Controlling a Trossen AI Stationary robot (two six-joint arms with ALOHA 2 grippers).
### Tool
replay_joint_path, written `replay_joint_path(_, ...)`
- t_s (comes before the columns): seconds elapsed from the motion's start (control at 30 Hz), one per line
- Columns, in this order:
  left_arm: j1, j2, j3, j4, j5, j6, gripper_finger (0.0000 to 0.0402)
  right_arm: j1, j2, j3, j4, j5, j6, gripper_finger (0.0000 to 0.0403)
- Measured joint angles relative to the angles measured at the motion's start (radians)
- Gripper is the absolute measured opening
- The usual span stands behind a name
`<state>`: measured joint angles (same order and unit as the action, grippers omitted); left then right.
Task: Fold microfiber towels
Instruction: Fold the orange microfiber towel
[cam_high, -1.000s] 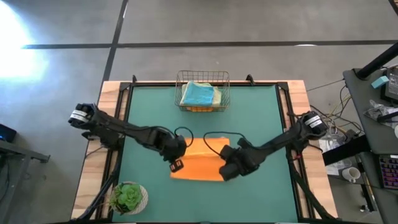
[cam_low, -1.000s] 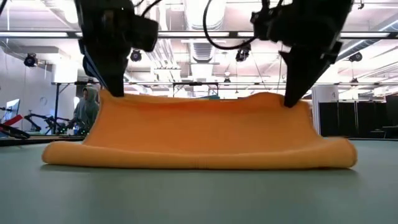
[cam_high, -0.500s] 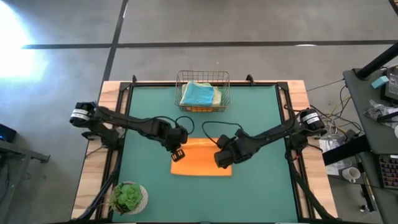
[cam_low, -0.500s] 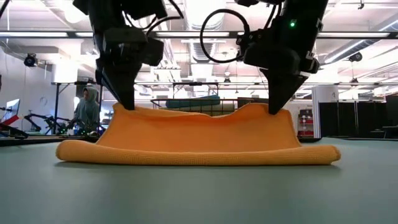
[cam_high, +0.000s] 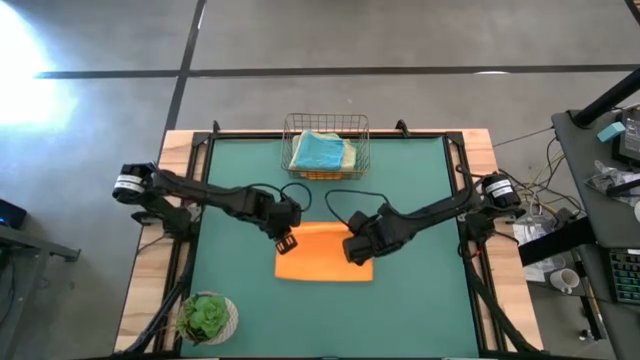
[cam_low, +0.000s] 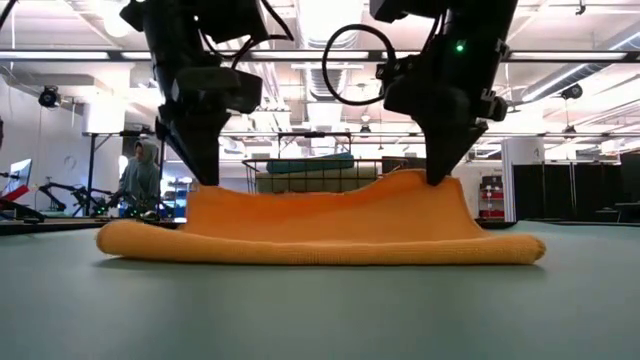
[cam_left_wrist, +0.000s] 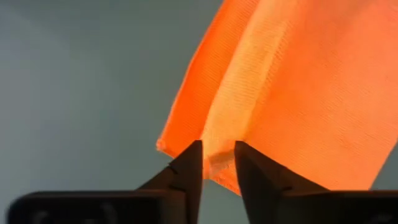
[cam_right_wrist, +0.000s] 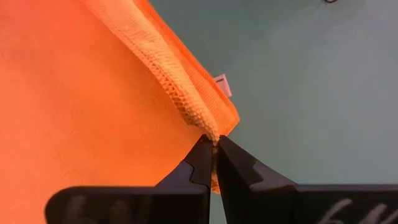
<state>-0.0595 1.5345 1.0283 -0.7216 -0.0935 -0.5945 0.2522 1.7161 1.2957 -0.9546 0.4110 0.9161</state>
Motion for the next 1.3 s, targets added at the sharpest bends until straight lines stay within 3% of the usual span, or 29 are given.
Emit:
replay_joint_path(0.17, 0.020, 0.000, 0.000, -0.001, -0.001, 0.000, 0.0133, -0.013, 0.000, 0.000, 0.002, 0.000, -0.028, 0.0020)
replay_joint_path(0.4, 0.041, 0.000, 0.031, -0.044, 0.012, 0.052, 0.0188, -0.043, 0.000, 0.000, 0.001, 0.008, -0.041, 0.0090)
replay_joint_path(0.73, 0.011, -0.075, 0.125, -0.156, 0.008, 0.112, 0.0192, -0.049, -0.075, 0.007, -0.043, -0.001, -0.112, 0.0154)
replay_joint_path(1.17, -0.007, -0.191, 0.125, -0.199, -0.195, 0.077, 0.0192, 0.022, -0.179, 0.002, -0.087, 0.008, -0.117, 0.0140)
replay_joint_path(1.3, -0.007, -0.158, 0.126, -0.178, -0.171, 0.078, 0.0192, 0.023, -0.154, 0.001, -0.072, 0.008, -0.123, 0.0134)
